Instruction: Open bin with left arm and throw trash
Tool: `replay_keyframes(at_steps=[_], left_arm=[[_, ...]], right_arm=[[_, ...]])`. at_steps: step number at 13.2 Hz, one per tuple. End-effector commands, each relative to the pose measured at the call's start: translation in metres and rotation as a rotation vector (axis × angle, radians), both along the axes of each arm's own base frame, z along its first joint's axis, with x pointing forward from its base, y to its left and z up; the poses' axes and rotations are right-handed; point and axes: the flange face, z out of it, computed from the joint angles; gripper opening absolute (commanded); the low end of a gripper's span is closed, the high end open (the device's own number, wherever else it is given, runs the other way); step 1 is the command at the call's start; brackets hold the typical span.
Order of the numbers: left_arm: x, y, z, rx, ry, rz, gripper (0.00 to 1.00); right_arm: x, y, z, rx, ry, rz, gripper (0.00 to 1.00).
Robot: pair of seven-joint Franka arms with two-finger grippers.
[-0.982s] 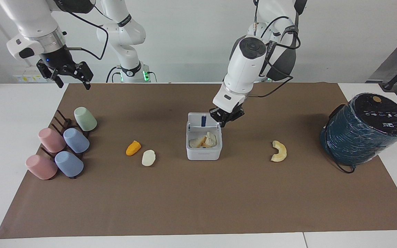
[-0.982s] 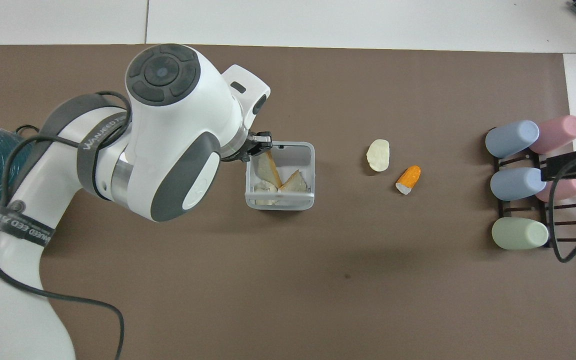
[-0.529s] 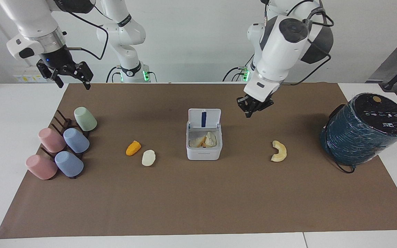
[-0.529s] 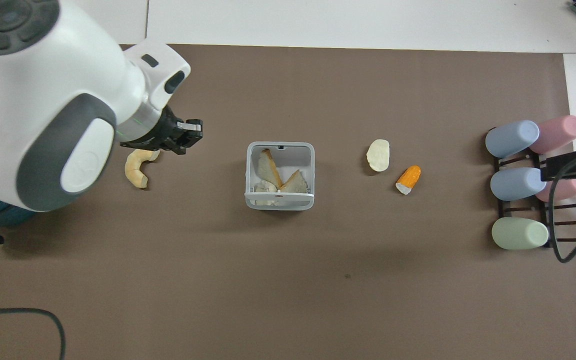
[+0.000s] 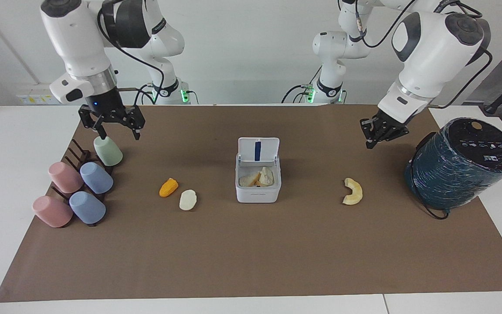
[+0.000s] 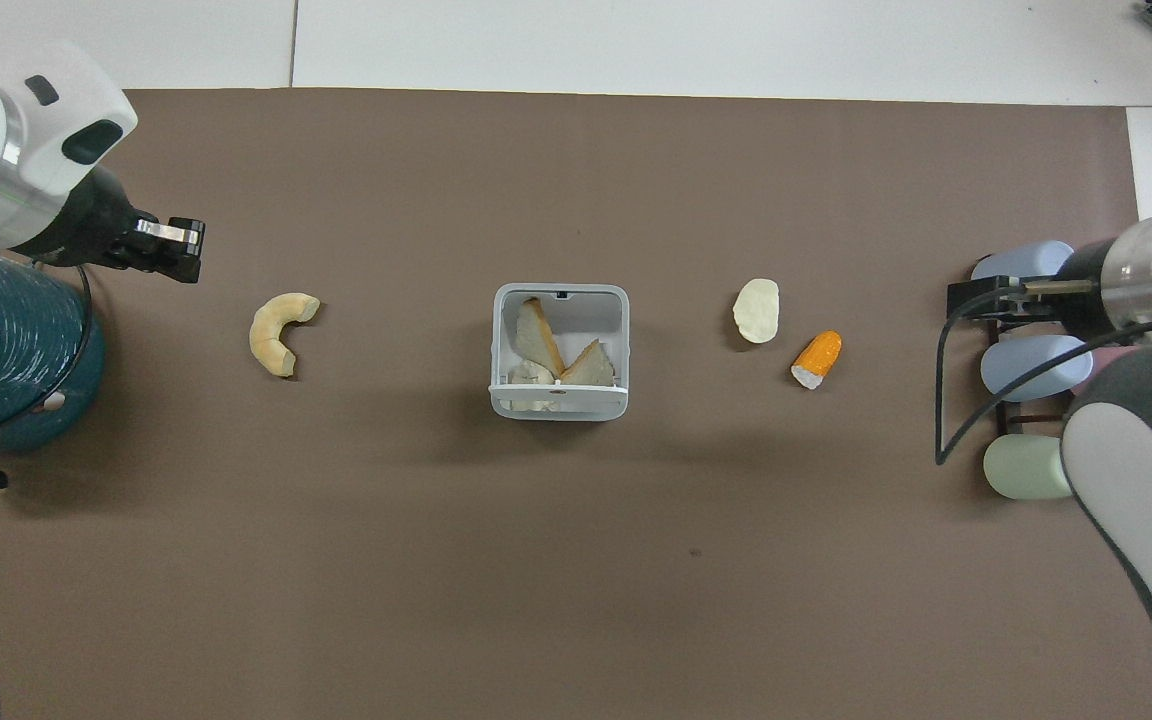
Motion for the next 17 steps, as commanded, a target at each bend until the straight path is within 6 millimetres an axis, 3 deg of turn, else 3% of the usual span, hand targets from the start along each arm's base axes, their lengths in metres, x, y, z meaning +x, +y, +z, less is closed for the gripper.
replay_keyframes(at_steps=[1, 3, 5, 6, 9, 12, 13, 16, 17], left_arm=[[-0.004, 0.004, -0.003, 0.032, -0.034, -0.022, 0.67], [-0.012, 0.006, -0.023, 0.04, -0.064, -0.02, 0.75], [-0.015, 0.006, -0.055, 0.049, -0.102, -0.063, 0.85], [-0.013, 0.007, -0.066, 0.049, -0.115, -0.094, 0.94], [-0.005, 0.017, -0.104, 0.052, -0.164, -0.169, 1.0], [-0.01, 0.04, -0.145, 0.067, -0.211, -0.272, 0.98], [-0.011, 0.039, -0.153, 0.068, -0.217, -0.282, 0.96], [-0.013, 0.038, -0.18, 0.069, -0.242, -0.276, 0.91], [-0.01, 0.037, -0.197, 0.067, -0.236, -0.273, 0.89]], right_arm=[[0.022, 0.013, -0.053, 0.008, 0.006, -0.062, 1.0], [0.038, 0.029, -0.104, 0.021, 0.007, -0.137, 1.0], [0.041, 0.047, -0.144, 0.031, 0.008, -0.185, 1.0], [0.038, 0.049, -0.165, 0.034, 0.01, -0.207, 1.0], [0.018, 0.046, -0.211, 0.032, 0.038, -0.24, 1.0], [0.007, 0.045, -0.229, 0.031, 0.048, -0.253, 1.0], [0.002, 0.044, -0.233, 0.03, 0.057, -0.259, 0.96], [0.003, 0.045, -0.239, 0.037, 0.035, -0.258, 0.65], [0.004, 0.046, -0.239, 0.04, 0.027, -0.256, 0.57]])
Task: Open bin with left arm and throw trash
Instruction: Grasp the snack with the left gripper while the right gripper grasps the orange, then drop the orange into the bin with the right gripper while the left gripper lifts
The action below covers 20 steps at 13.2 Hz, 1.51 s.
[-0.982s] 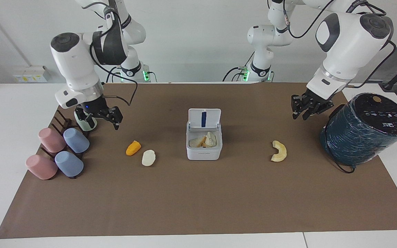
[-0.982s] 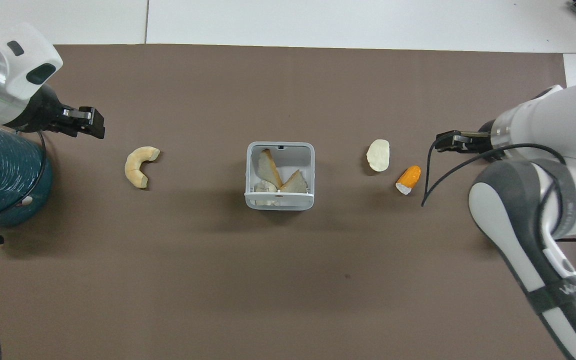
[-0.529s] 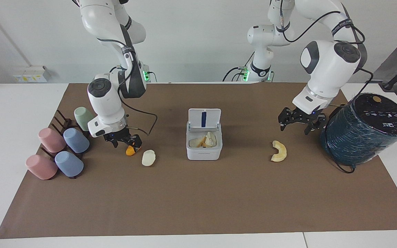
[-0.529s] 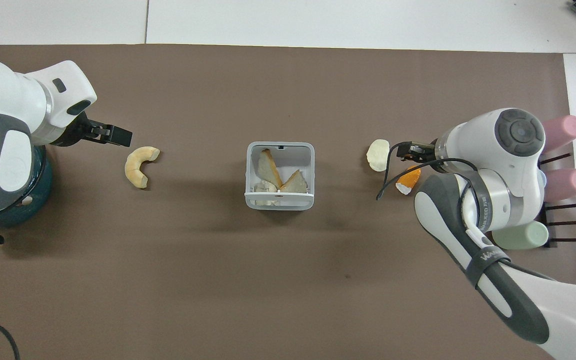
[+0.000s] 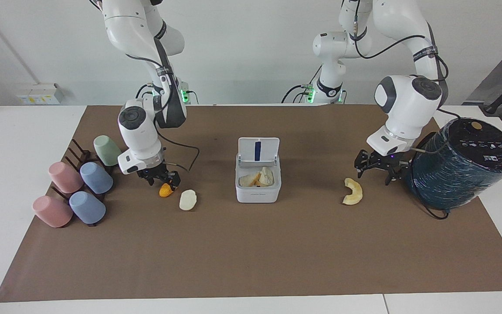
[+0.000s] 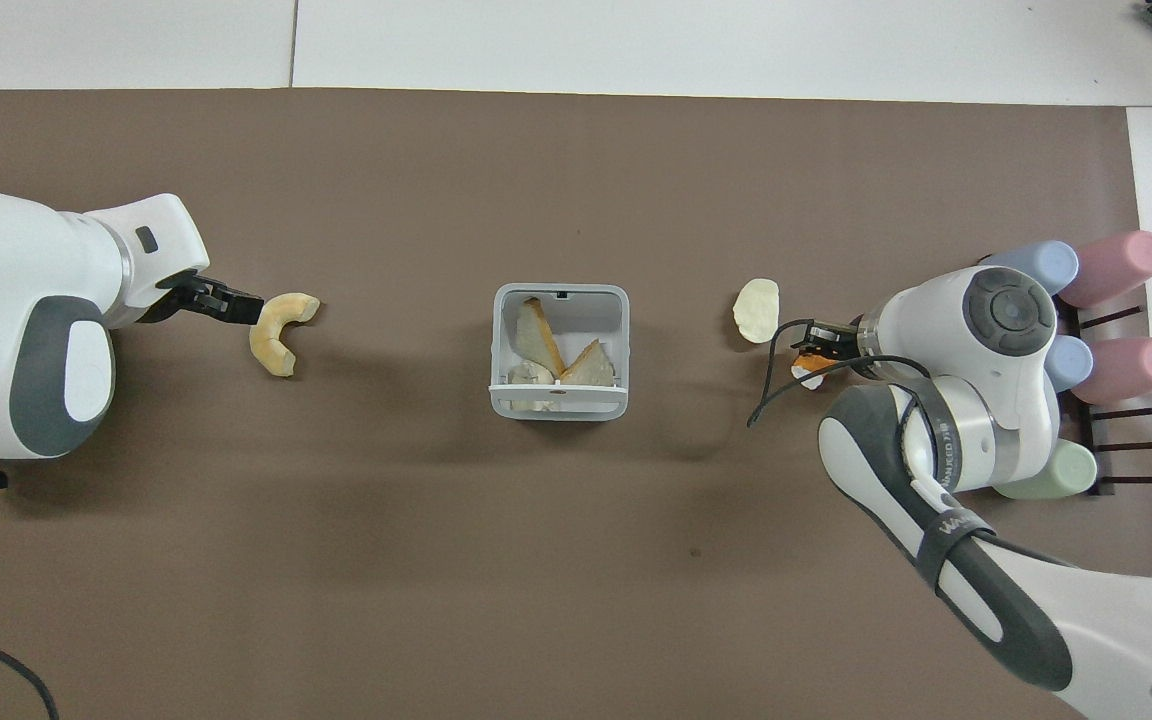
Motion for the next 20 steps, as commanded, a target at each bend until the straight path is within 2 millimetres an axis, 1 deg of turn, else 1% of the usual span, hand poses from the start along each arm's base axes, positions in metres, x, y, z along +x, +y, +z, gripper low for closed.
replay_keyframes(at_steps=[1, 2, 4, 5, 6, 7, 8, 9, 10, 11, 12, 13, 14, 15, 16, 17, 19, 20], left_arm=[[0.0, -0.003, -0.037, 0.012, -0.021, -0.015, 0.85], [0.004, -0.004, -0.05, 0.01, -0.027, -0.014, 0.82], [0.006, -0.004, -0.072, 0.006, -0.023, 0.004, 0.78], [0.008, -0.004, -0.085, 0.005, -0.021, 0.012, 0.76], [0.008, -0.004, -0.094, 0.002, -0.022, 0.024, 0.75], [0.006, -0.005, -0.102, 0.002, -0.017, 0.027, 0.73], [0.003, -0.008, -0.105, 0.001, -0.012, 0.03, 0.7], [0.0, -0.009, -0.108, 0.0, -0.004, 0.034, 0.67], [0.0, -0.01, -0.108, 0.0, -0.004, 0.034, 0.62], [0.0, -0.01, -0.108, 0.0, -0.003, 0.036, 0.54], [0.0, -0.01, -0.109, 0.0, -0.001, 0.036, 0.41], [0.0, -0.009, -0.109, 0.001, 0.002, 0.037, 0.29], [0.0, -0.01, -0.108, 0.0, 0.002, 0.035, 0.15], [0.002, -0.009, -0.106, 0.0, -0.001, 0.037, 0.02], [0.003, -0.009, -0.105, 0.0, -0.003, 0.037, 0.0], [0.004, -0.009, -0.103, -0.001, -0.007, 0.037, 0.0], [0.012, -0.007, -0.092, -0.004, -0.013, 0.044, 0.0], [0.019, -0.007, -0.081, -0.005, -0.008, 0.052, 0.0]], right_arm=[[-0.003, 0.0, -0.001, 0.008, -0.032, -0.023, 0.37], [-0.003, 0.0, -0.001, 0.009, -0.035, -0.025, 0.0], [-0.002, 0.002, 0.0, 0.018, -0.039, -0.047, 0.0], [-0.001, 0.01, 0.002, 0.022, -0.04, -0.037, 0.0], [0.004, 0.016, 0.011, 0.024, -0.047, -0.028, 0.0], [0.009, 0.017, 0.026, 0.021, -0.037, -0.025, 0.0], [0.015, 0.018, 0.045, 0.019, -0.031, -0.018, 0.0], [0.02, 0.023, 0.069, 0.021, -0.047, 0.0, 0.0], [0.024, 0.038, 0.092, 0.028, -0.071, 0.031, 0.0], [0.029, 0.051, 0.11, 0.044, -0.097, 0.038, 0.0], [0.032, 0.066, 0.125, 0.098, -0.113, 0.016, 0.0], [0.036, 0.075, 0.137, 0.176, -0.123, -0.017, 0.0], [0.04, 0.088, 0.146, 0.246, -0.13, -0.044, 0.0], [0.04, 0.107, 0.151, 0.333, -0.132, -0.069, 0.0], [0.04, 0.122, 0.158, 0.421, -0.138, -0.113, 0.0], [0.035, 0.145, 0.157, 0.477, -0.133, -0.139, 0.0], [0.03, 0.177, 0.149, 0.525, -0.136, -0.217, 0.0], [0.027, 0.199, 0.138, 0.537, -0.14, -0.245, 0.0]])
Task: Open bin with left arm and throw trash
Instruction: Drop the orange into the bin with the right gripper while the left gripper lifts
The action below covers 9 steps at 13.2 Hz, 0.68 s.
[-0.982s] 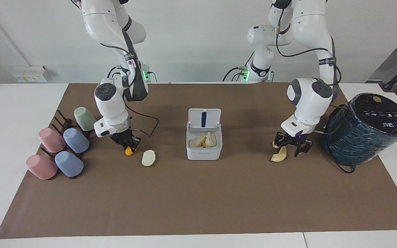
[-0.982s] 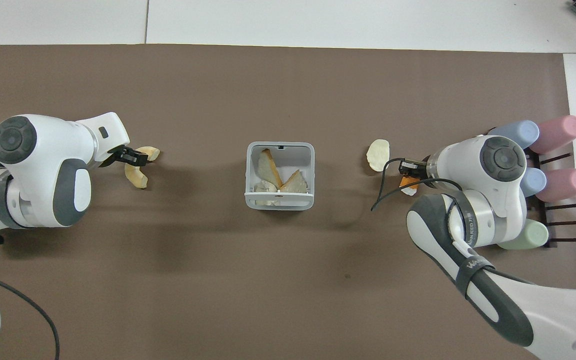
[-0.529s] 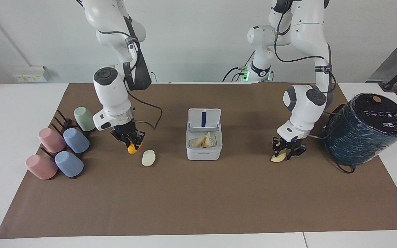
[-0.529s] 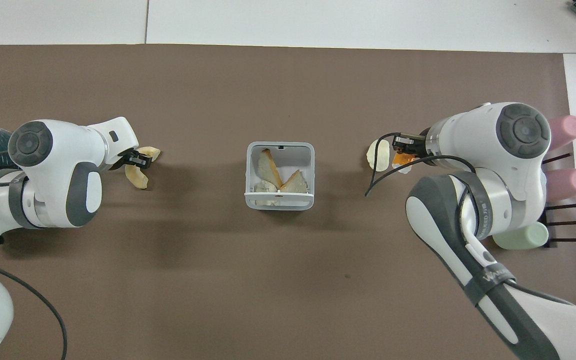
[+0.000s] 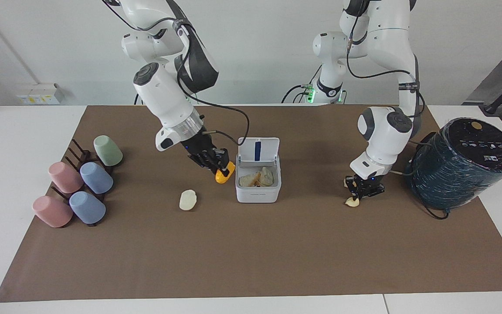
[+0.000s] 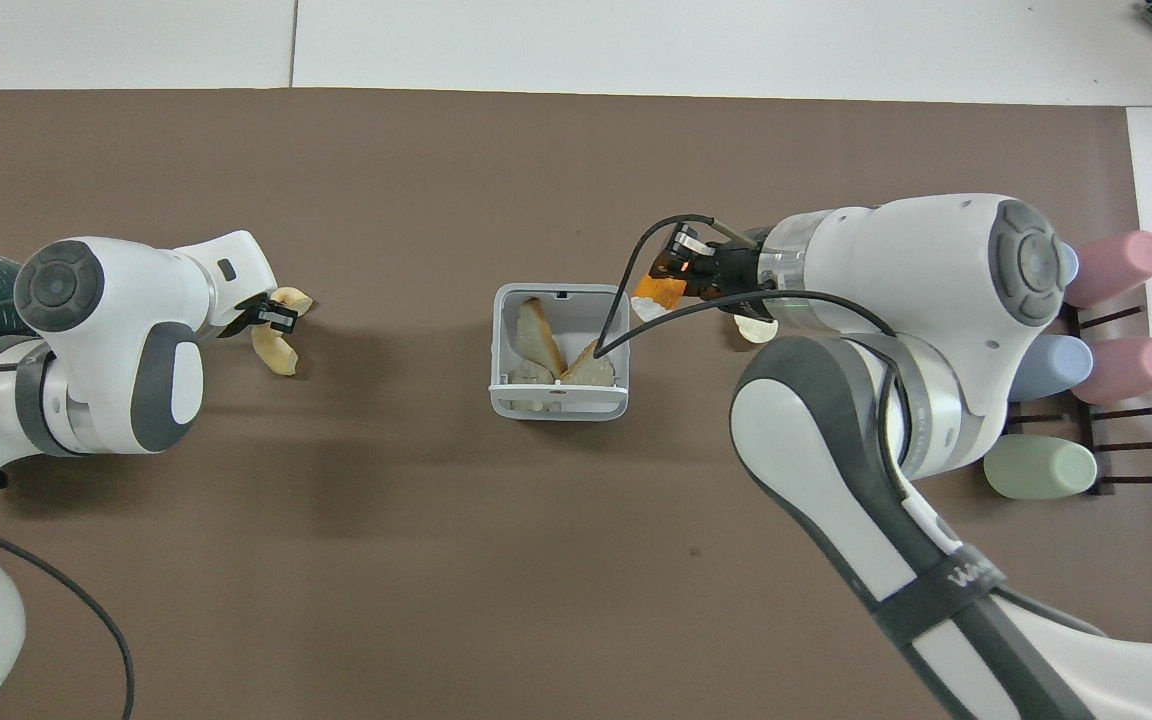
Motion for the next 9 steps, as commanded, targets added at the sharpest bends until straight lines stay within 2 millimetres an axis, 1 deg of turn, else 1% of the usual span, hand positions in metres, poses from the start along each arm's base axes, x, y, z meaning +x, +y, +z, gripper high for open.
replay_keyframes(at_steps=[1, 2, 3, 4, 5, 6, 7, 8, 9], left_arm=[[0.014, 0.002, 0.031, 0.003, 0.008, 0.038, 0.0], [0.021, 0.001, 0.045, -0.003, 0.024, 0.068, 0.0], [0.027, 0.0, 0.054, -0.006, 0.028, 0.084, 0.0], [0.03, -0.001, 0.06, -0.009, 0.029, 0.095, 0.0], [0.032, -0.003, 0.068, -0.017, 0.023, 0.108, 0.0], [0.035, -0.005, 0.073, -0.023, 0.023, 0.123, 0.0], [0.037, -0.007, 0.081, -0.032, 0.023, 0.151, 0.0], [0.038, -0.01, 0.086, -0.039, 0.03, 0.173, 0.0], [0.039, -0.018, 0.093, -0.044, 0.033, 0.186, 0.0]], right_arm=[[-0.001, 0.039, -0.02, 0.053, 0.018, -0.074, 0.0], [-0.005, 0.046, -0.022, 0.054, 0.027, -0.072, 0.0], [-0.007, 0.049, -0.028, 0.06, 0.044, -0.076, 0.0], [-0.013, 0.061, -0.035, 0.064, 0.06, -0.061, 0.0], [-0.017, 0.067, -0.039, 0.067, 0.068, -0.057, 0.01], [-0.019, 0.068, -0.044, 0.062, 0.079, -0.053, 0.08], [-0.02, 0.068, -0.045, 0.06, 0.082, -0.052, 0.26], [-0.023, 0.067, -0.048, 0.056, 0.086, -0.053, 0.4], [-0.025, 0.067, -0.05, 0.053, 0.09, -0.051, 0.66]])
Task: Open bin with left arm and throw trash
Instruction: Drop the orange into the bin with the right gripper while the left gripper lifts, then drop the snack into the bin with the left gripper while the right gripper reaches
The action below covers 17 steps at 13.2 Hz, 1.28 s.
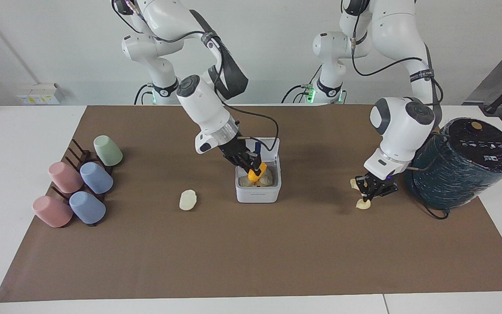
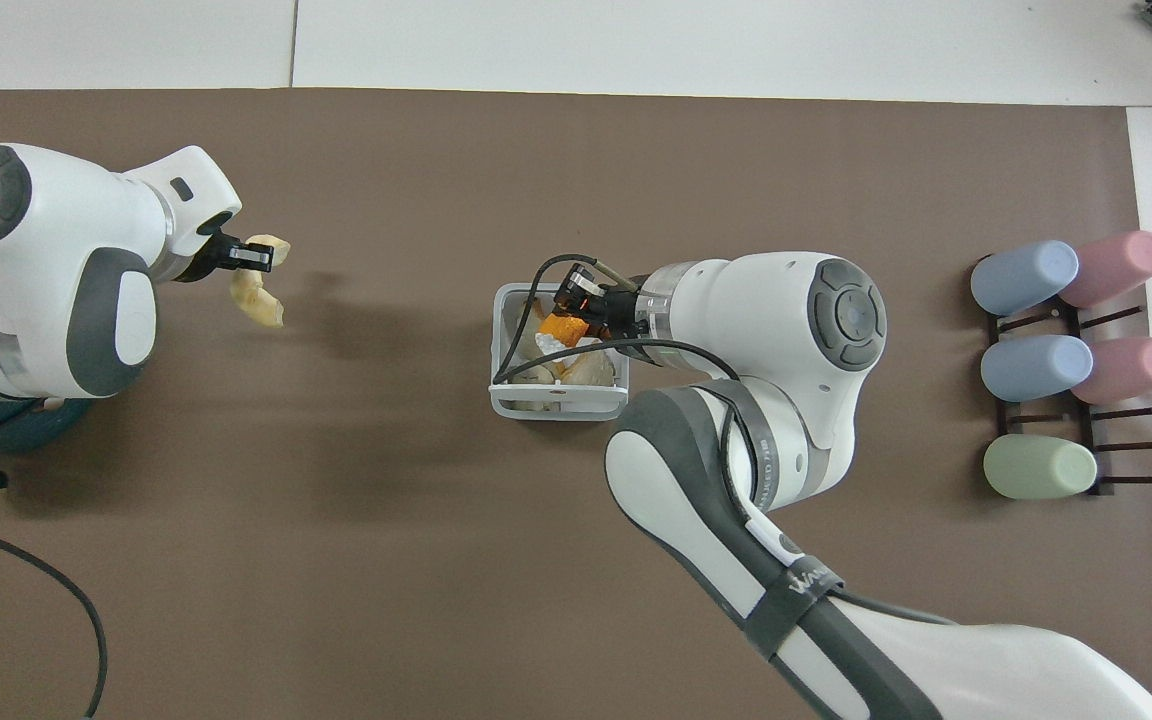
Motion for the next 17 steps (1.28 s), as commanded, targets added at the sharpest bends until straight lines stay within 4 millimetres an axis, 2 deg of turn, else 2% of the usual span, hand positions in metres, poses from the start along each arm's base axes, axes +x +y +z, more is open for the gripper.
replay_keyframes(at_steps=[1, 4, 6, 7, 9, 11, 13, 15, 16, 17], left_arm=[[0.003, -0.016, 0.018, -0.016, 0.022, 0.054, 0.0], [0.004, -0.022, 0.027, -0.115, 0.033, 0.139, 0.0], [0.001, -0.041, 0.032, -0.137, 0.035, 0.158, 0.0], [-0.002, -0.051, 0.036, -0.143, 0.048, 0.181, 0.0], [-0.01, -0.091, 0.053, -0.157, 0.089, 0.225, 0.0], [-0.025, -0.141, 0.06, -0.173, 0.121, 0.286, 0.0], [-0.04, -0.189, 0.066, -0.199, 0.123, 0.36, 0.0], [-0.057, -0.228, 0.072, -0.219, 0.126, 0.392, 0.0], [-0.064, -0.242, 0.07, -0.226, 0.126, 0.397, 0.0], [-0.072, -0.252, 0.066, -0.221, 0.134, 0.383, 0.0]], right_arm=[[-0.005, -0.001, -0.003, 0.012, 0.014, -0.018, 1.0], [-0.001, -0.001, 0.004, 0.018, -0.002, -0.021, 1.0], [0.001, -0.004, 0.017, 0.014, -0.029, -0.02, 1.0], [0.006, -0.015, 0.02, -0.001, -0.049, -0.023, 1.0], [0.031, -0.052, 0.043, -0.138, -0.167, 0.01, 1.0], [0.049, -0.088, 0.048, -0.304, -0.257, 0.086, 1.0], [0.059, -0.136, 0.037, -0.418, -0.241, 0.21, 1.0], [0.062, -0.158, 0.021, -0.474, -0.204, 0.332, 1.0], [0.065, -0.177, 0.014, -0.515, -0.193, 0.355, 1.0], [0.068, -0.179, -0.001, -0.55, -0.178, 0.388, 1.0]])
